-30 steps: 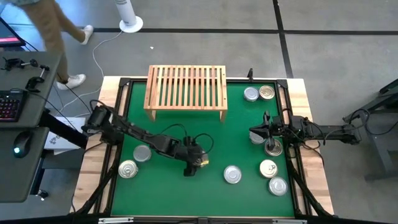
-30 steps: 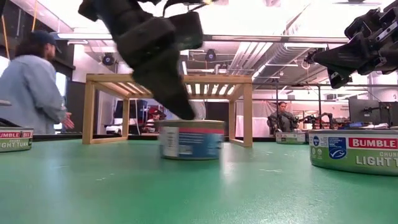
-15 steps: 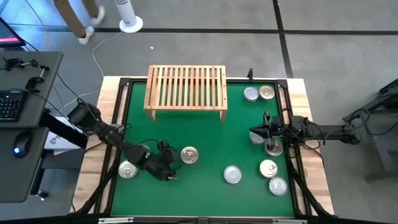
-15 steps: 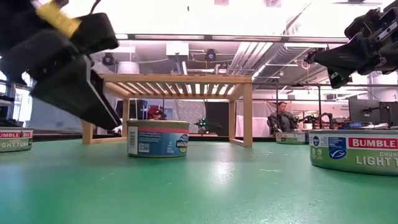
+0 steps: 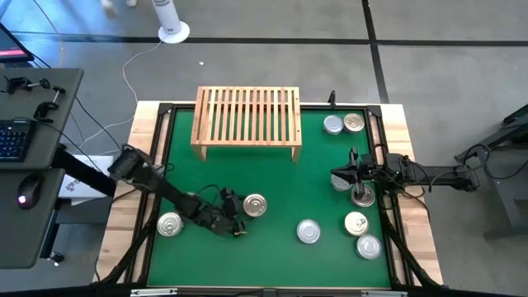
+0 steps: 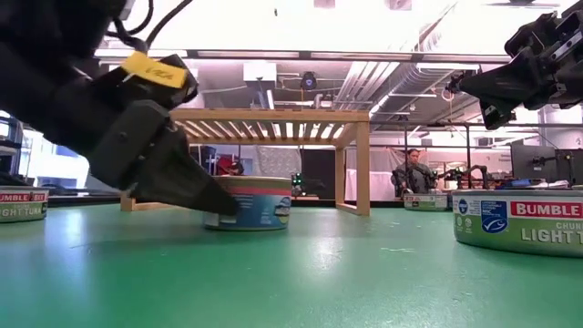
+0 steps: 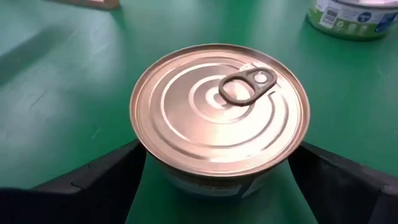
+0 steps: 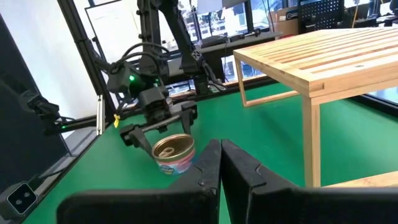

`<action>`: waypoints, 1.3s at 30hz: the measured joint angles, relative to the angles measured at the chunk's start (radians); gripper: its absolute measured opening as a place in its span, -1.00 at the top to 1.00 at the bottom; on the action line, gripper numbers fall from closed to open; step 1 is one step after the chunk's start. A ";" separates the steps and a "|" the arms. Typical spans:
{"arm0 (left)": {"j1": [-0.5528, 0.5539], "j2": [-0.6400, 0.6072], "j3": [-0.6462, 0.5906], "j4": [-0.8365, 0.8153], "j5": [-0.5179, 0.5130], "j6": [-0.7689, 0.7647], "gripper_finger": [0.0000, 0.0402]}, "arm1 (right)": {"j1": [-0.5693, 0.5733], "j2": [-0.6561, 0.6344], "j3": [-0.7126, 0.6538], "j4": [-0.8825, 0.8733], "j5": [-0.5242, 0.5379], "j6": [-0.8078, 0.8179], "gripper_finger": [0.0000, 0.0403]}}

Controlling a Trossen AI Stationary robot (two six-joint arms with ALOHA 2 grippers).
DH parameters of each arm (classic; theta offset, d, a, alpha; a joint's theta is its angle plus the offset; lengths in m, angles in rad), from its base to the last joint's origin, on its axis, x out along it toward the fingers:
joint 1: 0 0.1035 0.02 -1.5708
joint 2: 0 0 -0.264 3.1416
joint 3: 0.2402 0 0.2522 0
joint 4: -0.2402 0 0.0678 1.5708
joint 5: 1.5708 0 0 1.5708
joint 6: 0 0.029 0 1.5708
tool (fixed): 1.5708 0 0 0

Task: Stack canned seafood by type on shelf
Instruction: Put the blue pink tuna can on the shelf

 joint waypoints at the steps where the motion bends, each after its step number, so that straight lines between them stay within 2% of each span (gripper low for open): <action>1: 0.007 0.009 0.011 0.006 0.002 0.011 -0.88 | 0.000 0.000 0.000 0.000 0.000 0.000 0.99; 14: 0.060 0.026 0.118 0.021 0.024 0.141 -0.88 | 0.000 0.001 0.000 0.000 0.000 0.000 0.99; 28: 0.153 0.026 0.137 -0.014 0.207 0.185 -0.88 | 0.000 0.001 0.000 0.000 0.000 0.000 0.99; 34: 0.131 0.020 0.137 -0.071 0.196 0.138 -0.88 | 0.000 0.001 0.000 0.000 0.000 0.000 0.99; 39: 0.104 0.020 0.137 -0.057 0.152 0.139 -0.88 | 0.000 0.001 0.000 0.000 0.000 0.000 0.99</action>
